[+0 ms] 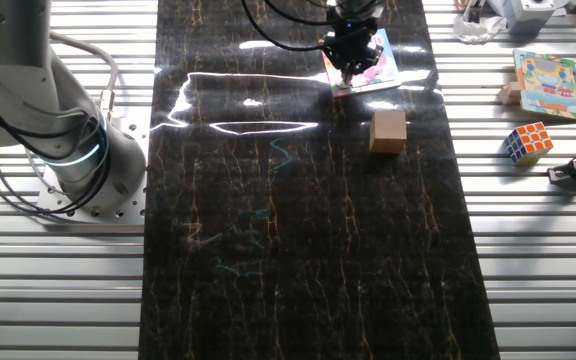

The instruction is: Assemble one piece of a puzzle

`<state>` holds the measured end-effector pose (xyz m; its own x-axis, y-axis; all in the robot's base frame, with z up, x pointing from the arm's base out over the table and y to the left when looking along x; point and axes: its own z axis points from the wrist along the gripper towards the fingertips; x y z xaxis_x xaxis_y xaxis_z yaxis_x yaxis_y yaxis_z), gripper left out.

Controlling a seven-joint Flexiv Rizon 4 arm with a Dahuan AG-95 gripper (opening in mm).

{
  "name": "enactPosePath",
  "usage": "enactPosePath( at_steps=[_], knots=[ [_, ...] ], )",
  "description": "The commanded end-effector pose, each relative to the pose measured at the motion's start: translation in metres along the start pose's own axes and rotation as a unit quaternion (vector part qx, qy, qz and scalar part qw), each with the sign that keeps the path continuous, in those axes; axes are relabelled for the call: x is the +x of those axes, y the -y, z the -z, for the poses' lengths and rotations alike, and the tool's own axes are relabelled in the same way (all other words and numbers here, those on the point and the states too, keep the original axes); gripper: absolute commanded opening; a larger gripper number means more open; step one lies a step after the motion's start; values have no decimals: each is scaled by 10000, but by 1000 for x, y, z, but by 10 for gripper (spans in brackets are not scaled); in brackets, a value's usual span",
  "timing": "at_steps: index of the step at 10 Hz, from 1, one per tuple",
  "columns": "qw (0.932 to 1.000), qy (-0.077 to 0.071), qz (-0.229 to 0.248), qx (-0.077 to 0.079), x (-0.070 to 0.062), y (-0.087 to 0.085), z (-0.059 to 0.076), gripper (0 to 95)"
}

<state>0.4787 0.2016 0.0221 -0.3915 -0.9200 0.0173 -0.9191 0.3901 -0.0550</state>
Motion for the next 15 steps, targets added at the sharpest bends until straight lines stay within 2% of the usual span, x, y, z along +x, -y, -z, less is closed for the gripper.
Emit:
enactPosePath(
  at_steps=[1,5,7,10,12,15],
  knots=[
    [9999,50,-83,-52,1,0,1,0],
    [9997,129,-194,-122,0,-1,0,0],
    [9991,188,-340,-145,-7,-5,-5,0],
    [9992,150,-354,-96,-12,-9,-13,0],
    [9990,200,-383,-125,-12,-9,-12,0],
    [9994,144,-304,-113,-11,-7,-4,0]
  ],
)
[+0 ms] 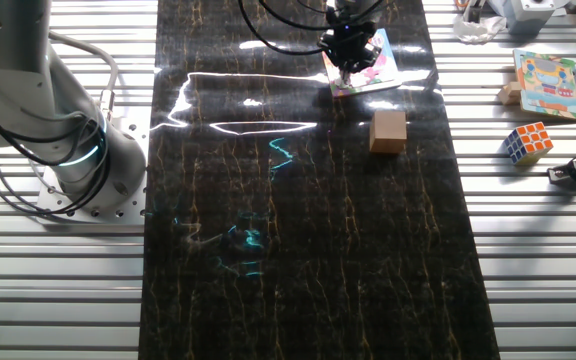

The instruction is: Assemble one piece of a puzzle

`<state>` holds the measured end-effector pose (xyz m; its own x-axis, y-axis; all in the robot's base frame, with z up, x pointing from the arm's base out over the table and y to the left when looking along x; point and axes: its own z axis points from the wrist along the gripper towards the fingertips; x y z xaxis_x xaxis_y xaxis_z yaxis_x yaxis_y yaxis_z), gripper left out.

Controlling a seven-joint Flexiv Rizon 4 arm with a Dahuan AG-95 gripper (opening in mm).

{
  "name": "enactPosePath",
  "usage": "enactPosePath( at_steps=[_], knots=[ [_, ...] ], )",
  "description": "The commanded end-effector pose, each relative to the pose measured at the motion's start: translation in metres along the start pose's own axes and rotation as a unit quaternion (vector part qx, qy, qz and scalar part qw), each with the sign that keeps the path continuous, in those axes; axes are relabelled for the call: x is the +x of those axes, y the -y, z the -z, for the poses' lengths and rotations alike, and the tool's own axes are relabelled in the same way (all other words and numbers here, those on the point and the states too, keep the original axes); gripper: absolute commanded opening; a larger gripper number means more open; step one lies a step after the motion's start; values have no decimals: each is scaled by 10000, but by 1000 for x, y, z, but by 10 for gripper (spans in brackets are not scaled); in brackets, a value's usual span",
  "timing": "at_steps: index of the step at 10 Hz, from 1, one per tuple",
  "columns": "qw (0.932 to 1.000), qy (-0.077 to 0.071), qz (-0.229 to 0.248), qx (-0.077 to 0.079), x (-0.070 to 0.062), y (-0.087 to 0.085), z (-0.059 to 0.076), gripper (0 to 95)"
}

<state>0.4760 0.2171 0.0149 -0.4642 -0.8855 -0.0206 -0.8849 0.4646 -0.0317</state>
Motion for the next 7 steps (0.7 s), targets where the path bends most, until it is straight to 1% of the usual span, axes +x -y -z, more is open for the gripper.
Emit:
enactPosePath(
  at_steps=[1,3,7],
  knots=[
    [9999,-27,140,-7,6,4,5,0],
    [9998,-60,170,-2,8,5,6,0],
    [9997,-64,215,3,15,0,2,0]
  ],
)
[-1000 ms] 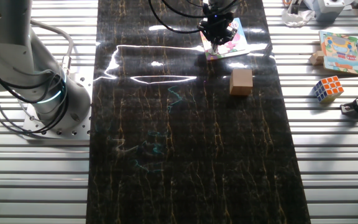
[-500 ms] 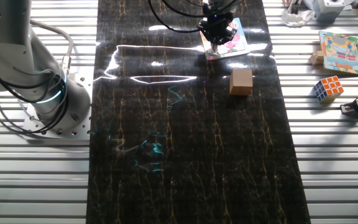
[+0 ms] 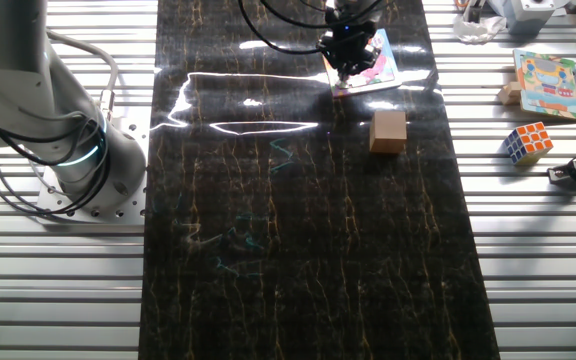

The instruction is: Assemble one piece of a puzzle

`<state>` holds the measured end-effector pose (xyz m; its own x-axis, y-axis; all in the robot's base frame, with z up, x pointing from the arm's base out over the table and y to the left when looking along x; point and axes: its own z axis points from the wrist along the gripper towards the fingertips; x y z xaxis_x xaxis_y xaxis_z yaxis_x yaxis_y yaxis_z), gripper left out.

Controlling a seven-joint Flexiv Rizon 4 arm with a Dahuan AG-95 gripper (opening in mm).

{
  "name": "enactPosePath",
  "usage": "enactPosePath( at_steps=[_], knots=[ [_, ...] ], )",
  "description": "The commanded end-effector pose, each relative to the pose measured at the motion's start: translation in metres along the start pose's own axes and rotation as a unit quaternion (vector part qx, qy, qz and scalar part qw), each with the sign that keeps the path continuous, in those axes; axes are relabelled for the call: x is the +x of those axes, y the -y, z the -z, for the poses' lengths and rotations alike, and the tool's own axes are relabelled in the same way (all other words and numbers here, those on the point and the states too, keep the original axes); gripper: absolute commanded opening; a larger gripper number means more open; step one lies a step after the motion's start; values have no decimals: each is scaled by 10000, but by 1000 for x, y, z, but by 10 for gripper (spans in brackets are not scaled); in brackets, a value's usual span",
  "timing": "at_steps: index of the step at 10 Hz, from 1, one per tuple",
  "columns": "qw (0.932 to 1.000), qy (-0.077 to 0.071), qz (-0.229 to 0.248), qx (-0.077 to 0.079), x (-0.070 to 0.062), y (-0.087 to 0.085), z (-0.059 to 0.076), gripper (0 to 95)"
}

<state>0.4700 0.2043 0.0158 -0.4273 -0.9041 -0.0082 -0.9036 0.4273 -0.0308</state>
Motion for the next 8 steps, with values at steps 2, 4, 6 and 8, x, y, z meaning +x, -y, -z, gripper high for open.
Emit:
enactPosePath(
  at_steps=[2,4,6,8],
  knots=[
    [10000,26,-1,22,3,-1,-4,0],
    [10000,37,-22,17,3,1,-8,0],
    [10000,25,-37,3,2,-1,-4,0],
    [10000,-82,-7,-5,2,-6,9,0]
  ],
)
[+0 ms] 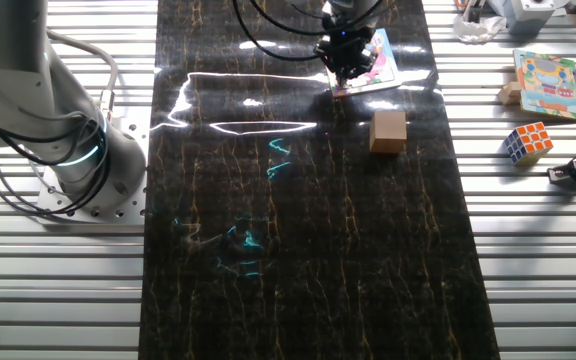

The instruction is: Assemble one piece of a puzzle

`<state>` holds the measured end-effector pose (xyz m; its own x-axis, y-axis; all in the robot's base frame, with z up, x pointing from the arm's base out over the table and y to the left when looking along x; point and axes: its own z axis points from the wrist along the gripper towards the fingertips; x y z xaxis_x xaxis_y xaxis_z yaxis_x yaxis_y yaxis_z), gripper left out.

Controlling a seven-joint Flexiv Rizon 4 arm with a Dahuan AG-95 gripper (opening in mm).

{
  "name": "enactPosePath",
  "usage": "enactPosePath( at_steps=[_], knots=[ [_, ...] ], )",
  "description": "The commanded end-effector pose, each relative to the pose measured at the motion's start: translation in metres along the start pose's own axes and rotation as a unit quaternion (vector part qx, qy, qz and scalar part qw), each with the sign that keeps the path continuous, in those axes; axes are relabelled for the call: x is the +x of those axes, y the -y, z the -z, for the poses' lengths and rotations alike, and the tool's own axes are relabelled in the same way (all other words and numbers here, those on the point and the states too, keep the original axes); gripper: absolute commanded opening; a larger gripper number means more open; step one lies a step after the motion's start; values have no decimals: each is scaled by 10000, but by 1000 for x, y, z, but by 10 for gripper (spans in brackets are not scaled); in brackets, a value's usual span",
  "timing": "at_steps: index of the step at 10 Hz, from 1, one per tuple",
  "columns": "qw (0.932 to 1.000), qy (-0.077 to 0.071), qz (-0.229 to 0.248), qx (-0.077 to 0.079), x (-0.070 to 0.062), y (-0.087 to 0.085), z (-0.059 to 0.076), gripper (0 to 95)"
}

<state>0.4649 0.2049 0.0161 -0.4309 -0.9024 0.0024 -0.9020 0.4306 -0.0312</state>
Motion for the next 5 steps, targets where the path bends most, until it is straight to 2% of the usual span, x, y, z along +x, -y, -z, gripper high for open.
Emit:
enactPosePath(
  at_steps=[1,5],
  knots=[
    [10000,-26,-4,-10,1,-3,8,0],
    [10000,-27,-12,-14,5,-7,5,0]
  ],
)
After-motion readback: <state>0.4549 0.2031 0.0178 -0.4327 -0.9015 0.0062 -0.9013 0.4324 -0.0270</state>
